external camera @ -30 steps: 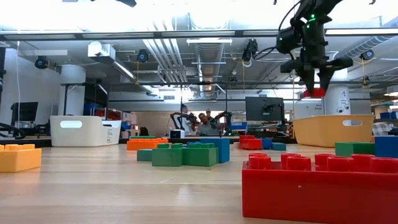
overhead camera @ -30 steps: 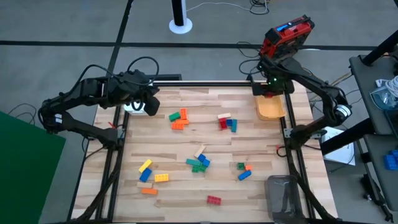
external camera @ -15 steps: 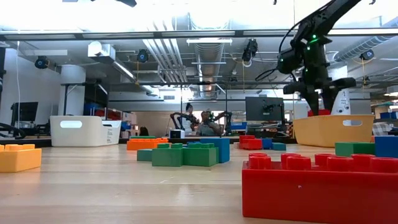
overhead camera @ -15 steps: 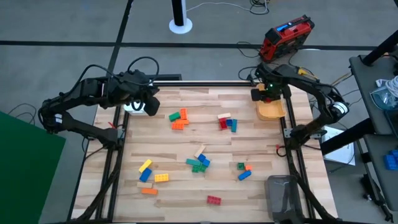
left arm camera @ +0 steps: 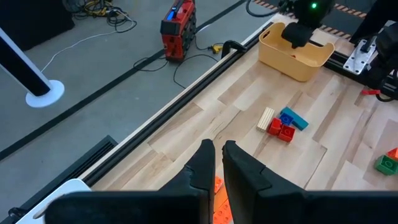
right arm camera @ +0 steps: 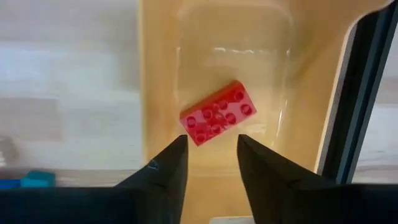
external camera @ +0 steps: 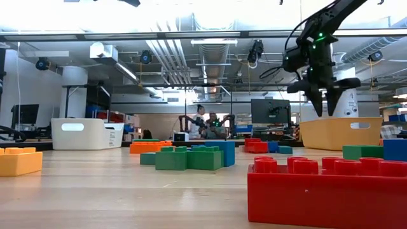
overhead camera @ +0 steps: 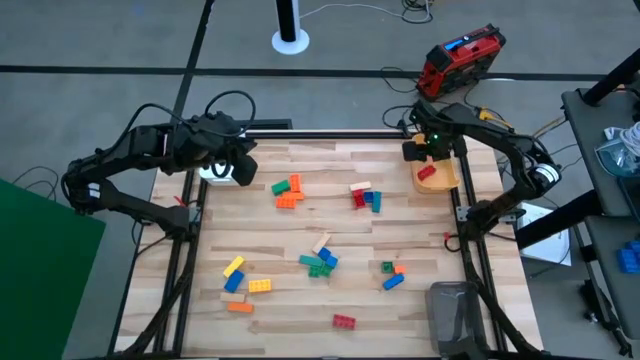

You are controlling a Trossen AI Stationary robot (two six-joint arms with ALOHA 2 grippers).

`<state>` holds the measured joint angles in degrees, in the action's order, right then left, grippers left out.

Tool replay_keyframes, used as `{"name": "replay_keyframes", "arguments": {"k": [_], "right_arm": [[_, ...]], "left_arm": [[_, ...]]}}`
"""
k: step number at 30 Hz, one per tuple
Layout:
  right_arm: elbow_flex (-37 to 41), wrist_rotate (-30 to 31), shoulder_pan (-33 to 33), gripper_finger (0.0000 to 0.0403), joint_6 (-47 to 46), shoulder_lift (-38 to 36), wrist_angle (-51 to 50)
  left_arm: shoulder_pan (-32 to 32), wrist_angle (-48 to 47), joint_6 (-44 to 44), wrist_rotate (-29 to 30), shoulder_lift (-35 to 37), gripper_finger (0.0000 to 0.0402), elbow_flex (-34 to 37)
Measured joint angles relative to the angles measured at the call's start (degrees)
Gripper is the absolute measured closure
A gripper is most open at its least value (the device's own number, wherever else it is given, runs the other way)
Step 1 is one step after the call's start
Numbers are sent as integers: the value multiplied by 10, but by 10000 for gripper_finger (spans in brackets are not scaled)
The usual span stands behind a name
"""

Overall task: Sort blocks by size
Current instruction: Put the bottom big orange game piece into the yellow bin

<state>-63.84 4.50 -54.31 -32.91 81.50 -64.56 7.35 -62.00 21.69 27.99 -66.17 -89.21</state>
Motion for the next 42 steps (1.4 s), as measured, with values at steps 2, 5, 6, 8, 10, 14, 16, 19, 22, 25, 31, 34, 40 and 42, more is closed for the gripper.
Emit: {"name": "replay_keyframes", "arguments": {"k": [2,5,6,8,10,14,16,19,22,25,31,34,40,42], "right_arm": [[-12,-3,6,294,0,-6,-1],[-35,-25,24,324,-1,-22,-1],[-43,-29,32,334,-1,-29,-1],[-59,-30,52,352,-3,-43,0],[-74,-30,73,368,-5,-58,6],[-99,-28,116,391,-11,-89,26],[-111,-15,138,392,-19,-102,39],[-128,4,163,391,-30,-116,40],[-144,15,180,390,-31,-123,40],[-153,16,188,390,-30,-125,40],[-154,17,188,390,-10,-125,40],[-154,17,188,390,-5,-124,40],[-154,17,188,390,-1,-124,40],[-154,17,188,390,-1,-124,40]], "left_arm": [[0,0,0,0,0,388,0],[0,0,0,-6,0,388,0],[0,0,0,-11,-1,388,0],[0,0,0,-17,-3,388,0],[0,-1,0,-17,-7,388,0],[0,-1,-16,-17,-18,388,0],[0,-1,-43,-17,-25,388,0],[0,-1,-61,-17,-39,388,0],[0,-2,-69,-35,-54,388,0],[0,-3,-119,-94,-67,388,3],[0,2,-232,-246,-80,399,63],[3,30,-257,-267,-77,400,134],[17,221,-276,-275,-78,401,313],[20,273,-281,-275,-85,401,355]]}}
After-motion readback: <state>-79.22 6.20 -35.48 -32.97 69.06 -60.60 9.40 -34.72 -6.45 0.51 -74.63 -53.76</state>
